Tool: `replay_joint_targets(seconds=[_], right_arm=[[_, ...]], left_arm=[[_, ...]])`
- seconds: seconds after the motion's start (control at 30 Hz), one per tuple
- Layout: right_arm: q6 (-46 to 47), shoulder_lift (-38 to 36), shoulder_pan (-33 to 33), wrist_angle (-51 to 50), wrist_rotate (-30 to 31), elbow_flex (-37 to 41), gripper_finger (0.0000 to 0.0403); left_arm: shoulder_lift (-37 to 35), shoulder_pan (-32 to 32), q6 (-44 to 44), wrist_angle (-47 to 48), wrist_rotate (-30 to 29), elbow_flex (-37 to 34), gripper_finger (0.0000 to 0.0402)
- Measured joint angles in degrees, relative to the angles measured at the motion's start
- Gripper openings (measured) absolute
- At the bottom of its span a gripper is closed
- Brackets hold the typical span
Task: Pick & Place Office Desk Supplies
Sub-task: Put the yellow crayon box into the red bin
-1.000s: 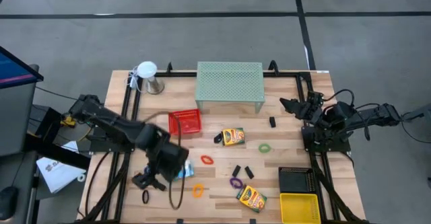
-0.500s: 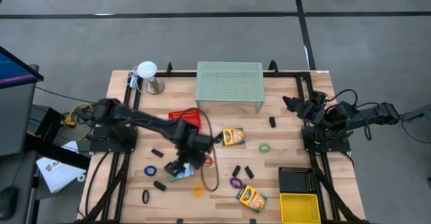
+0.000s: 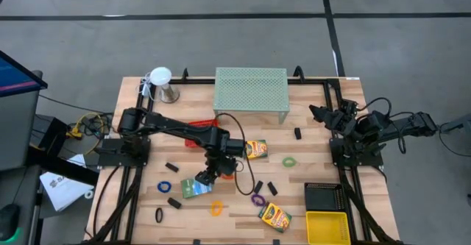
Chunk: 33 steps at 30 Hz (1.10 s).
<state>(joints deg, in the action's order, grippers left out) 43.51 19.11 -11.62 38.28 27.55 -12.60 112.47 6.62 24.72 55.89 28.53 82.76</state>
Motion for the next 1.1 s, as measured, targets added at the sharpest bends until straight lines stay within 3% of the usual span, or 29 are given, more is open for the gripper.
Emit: replay_joint_targets(seconds=[0.37,0.73,1.1], right_arm=[[-0.2,0.0,0.0,-0.6,-1.0,0.0,0.0182],[0.0,0.0,-1.2,-2.7,-2.5,0.0,0.0182],[0.0,0.0,-1.2,-4.6,-2.1,0.0,0.0182]], left_arm=[[3.7,-1.1,-1.0,-0.8,0.2,-0.8,0.0209],[0.0,-1.8,-2.1,0.5,0.0,-14.0,0.0235],[0.0,-1.8,-2.7,-2.4,1.9,-14.1,0.0230]])
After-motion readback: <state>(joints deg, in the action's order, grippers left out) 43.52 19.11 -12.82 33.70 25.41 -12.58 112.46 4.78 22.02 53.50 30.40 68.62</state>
